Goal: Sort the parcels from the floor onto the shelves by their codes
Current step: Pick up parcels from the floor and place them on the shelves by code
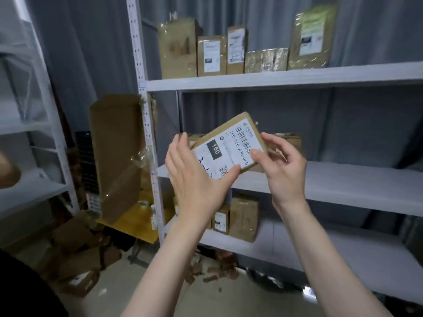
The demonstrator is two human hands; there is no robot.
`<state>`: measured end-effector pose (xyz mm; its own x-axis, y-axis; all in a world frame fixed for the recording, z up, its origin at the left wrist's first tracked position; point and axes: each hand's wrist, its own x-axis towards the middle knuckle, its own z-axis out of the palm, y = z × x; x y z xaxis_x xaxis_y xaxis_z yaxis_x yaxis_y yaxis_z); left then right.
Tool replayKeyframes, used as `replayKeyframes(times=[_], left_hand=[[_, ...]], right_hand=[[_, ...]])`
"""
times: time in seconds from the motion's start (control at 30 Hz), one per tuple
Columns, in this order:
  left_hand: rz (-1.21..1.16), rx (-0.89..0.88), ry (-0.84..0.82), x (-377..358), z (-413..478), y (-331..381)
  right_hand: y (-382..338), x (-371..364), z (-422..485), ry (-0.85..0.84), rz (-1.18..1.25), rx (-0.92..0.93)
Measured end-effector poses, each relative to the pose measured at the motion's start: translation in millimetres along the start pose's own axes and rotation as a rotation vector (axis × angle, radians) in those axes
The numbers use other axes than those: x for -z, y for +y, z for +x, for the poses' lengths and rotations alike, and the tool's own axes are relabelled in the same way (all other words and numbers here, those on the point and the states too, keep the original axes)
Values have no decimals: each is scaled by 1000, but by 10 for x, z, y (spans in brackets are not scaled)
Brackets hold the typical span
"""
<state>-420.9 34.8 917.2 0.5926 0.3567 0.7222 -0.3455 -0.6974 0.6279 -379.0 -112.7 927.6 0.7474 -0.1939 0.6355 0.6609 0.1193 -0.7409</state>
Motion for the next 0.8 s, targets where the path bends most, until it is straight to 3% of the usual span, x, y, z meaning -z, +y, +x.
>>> replayKeyframes(times=[0.17, 0.27, 0.47, 0.8], left_hand=[[161, -292, -137, -343, 494, 395], [159, -370, -176, -624, 770, 640], [-8, -416, -115, -1366, 1194, 1171], [-168, -446, -42, -2382, 1779, 1805]], right_hand=[[-308, 391, 627, -1, -218, 130], [-539, 571, 1060, -16, -307, 220], [-850, 967, 1928, 26, -500, 349], [-898, 1632, 2928, 29, -591, 474]])
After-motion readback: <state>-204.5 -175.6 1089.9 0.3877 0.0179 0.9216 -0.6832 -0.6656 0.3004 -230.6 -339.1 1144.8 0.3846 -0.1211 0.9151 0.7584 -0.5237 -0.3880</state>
